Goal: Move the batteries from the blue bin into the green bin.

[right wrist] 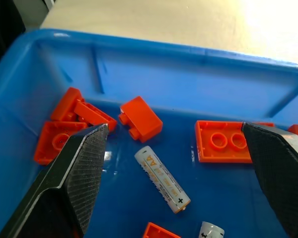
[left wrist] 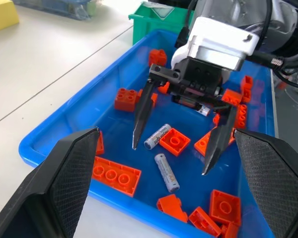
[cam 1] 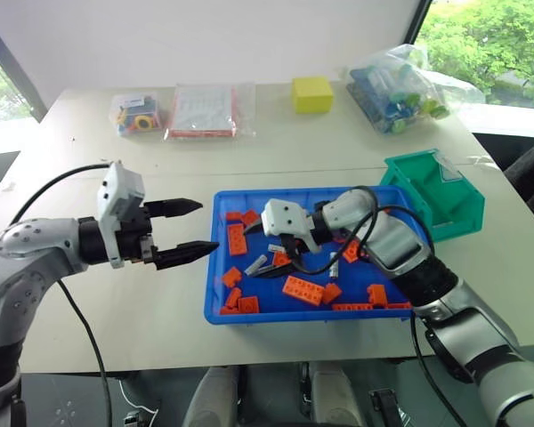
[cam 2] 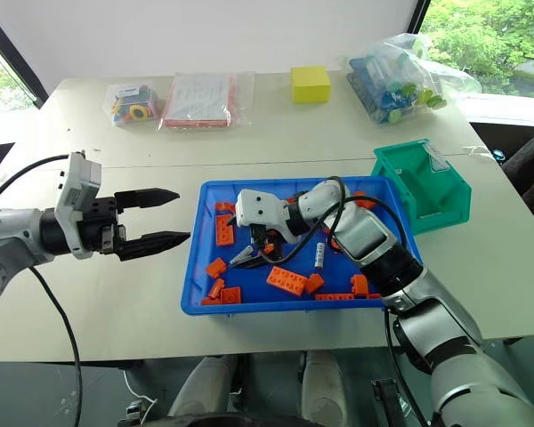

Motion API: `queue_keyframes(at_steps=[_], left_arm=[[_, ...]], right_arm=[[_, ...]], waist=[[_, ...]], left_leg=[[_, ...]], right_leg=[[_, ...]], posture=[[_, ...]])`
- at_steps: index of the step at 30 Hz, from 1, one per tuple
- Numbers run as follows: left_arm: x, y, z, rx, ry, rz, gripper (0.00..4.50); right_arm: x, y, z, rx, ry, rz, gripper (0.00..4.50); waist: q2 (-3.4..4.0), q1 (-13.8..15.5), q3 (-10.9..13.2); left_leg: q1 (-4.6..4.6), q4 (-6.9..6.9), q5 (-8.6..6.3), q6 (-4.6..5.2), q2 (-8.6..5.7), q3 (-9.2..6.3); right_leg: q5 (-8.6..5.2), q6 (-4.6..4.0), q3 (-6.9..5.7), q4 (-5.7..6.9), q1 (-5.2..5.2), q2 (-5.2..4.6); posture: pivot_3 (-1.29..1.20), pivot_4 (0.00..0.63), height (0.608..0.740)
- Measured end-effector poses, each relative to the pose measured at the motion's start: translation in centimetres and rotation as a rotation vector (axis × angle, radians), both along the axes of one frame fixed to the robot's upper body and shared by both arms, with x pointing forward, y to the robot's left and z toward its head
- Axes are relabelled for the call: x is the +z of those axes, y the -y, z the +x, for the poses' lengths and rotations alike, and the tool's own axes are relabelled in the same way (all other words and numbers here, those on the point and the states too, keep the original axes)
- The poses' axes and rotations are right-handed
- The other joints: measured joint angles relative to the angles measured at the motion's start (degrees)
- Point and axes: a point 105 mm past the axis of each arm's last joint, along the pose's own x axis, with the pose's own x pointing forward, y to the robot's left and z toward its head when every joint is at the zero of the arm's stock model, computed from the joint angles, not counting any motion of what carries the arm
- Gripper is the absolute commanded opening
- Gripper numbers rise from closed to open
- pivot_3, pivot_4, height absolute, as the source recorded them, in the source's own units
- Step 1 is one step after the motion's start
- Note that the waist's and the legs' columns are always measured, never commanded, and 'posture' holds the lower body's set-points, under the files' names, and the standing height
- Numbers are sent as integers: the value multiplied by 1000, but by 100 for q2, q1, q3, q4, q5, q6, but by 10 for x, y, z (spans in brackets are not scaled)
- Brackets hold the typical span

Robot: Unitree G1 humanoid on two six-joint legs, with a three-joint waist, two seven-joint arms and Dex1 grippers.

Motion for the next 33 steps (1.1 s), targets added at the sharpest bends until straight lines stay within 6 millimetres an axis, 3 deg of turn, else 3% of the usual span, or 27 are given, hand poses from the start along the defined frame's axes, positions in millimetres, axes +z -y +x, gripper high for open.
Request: queue_keyframes(at_steps=[7, 8, 10, 17, 23, 28, 30, 32, 33], left_arm=[[-5, -1, -6, -18, -35, 15, 4500], [-4, -1, -6, -21, -33, 17, 4500], [-4, 0, -7, -24, -29, 19, 4500], [-2, 1, -6, -23, -18, 19, 4500], [1, 2, -6, -29, -7, 19, 4500], [1, 2, -7, -39, -10, 18, 4500], [1, 4, -7, -46, -9, 13, 4500], [0, 4, -7, -50, -11, 6, 4500], [-1, 5, -7, -53, -12, 3, 4500]], right_arm=[[-21, 8, 7, 25, 62, -61, 4398], [-24, 9, 7, 25, 60, -64, 4165], [-27, 7, 7, 36, 64, -69, 3637], [-38, 8, 1, 46, 57, -76, 138], [-31, 16, -4, 12, 39, -75, 87], [13, 40, 3, -177, 36, 23, 87], [36, 57, 9, -331, 12, 106, 87], [55, 88, 19, -511, 18, 159, 87], [64, 113, 26, -639, 36, 183, 87]], waist=[[0, 8, 0], [0, 5, 1], [0, 2, 1], [0, 2, 0], [0, 15, 1], [0, 27, 3], [1, 35, 3], [1, 75, 4], [1, 115, 4]], left_leg=[[0, 0, 1, -2, 0, -1], [0, 0, 1, -3, 0, 0], [0, 0, 2, -5, 0, -1], [1, 0, 3, -7, 2, -1], [0, 0, 3, -7, 2, -1], [0, 0, 3, -7, 4, -1], [-1, 0, 2, -7, 7, -1], [-3, 0, 2, -8, 6, 1], [-3, 0, 2, -8, 6, 5]], right_leg=[[0, 0, 0, 0, 1, 0], [0, -1, 0, 0, 1, 0], [1, -2, 1, 0, 1, 1], [2, -3, 1, 0, 1, 3], [2, -3, 1, 0, 1, 3], [2, -3, 1, 0, 1, 2], [2, -4, 1, 0, 0, 2], [2, -4, 1, -4, 1, 1], [2, -5, 1, -8, 1, 0]], posture=[[0, 150, 692], [0, 150, 692], [0, 150, 692], [0, 150, 692], [0, 150, 692], [0, 150, 692], [0, 150, 692], [0, 150, 692], [0, 150, 692]])
